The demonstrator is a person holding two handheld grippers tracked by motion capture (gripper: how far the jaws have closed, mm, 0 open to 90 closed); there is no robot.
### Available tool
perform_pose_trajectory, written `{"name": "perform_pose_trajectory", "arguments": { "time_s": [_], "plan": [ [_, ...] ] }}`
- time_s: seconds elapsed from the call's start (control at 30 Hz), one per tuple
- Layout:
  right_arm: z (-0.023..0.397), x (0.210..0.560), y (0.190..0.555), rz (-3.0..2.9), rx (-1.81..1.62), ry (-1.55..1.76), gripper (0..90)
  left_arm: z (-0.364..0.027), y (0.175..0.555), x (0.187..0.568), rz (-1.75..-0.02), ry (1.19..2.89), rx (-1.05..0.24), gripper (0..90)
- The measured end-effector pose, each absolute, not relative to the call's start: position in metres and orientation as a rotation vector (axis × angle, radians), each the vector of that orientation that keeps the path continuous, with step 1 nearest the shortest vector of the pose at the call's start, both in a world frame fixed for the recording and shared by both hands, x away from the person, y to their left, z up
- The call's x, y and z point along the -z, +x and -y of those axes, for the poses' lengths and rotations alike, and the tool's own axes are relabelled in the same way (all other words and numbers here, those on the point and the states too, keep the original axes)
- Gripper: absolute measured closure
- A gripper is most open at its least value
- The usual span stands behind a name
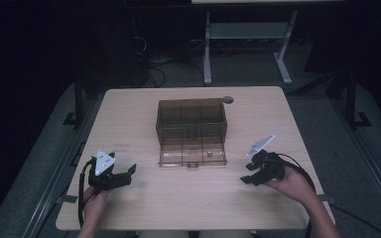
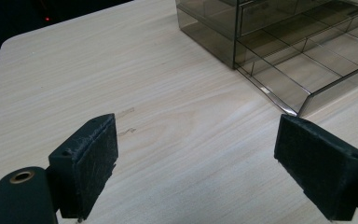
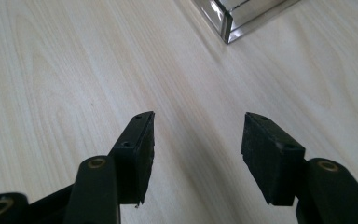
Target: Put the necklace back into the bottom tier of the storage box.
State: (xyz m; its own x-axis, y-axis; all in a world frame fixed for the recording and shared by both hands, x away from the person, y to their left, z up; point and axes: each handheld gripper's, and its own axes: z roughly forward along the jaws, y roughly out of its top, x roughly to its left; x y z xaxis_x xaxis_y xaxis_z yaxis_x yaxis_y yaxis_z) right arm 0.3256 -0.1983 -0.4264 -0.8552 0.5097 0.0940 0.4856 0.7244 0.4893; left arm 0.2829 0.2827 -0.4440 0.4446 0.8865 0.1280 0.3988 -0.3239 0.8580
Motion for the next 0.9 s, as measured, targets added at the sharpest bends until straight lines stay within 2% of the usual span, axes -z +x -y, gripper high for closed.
{"name": "perform_pose_trajectory", "arguments": {
  "time_s": [0.9],
  "plan": [
    [0.216,0.44,0.289,-2.831,-0.879,0.871,41.2,-0.281,0.281,0.444,-1.078,1.91,-0.777,12.9]
  ]
}}
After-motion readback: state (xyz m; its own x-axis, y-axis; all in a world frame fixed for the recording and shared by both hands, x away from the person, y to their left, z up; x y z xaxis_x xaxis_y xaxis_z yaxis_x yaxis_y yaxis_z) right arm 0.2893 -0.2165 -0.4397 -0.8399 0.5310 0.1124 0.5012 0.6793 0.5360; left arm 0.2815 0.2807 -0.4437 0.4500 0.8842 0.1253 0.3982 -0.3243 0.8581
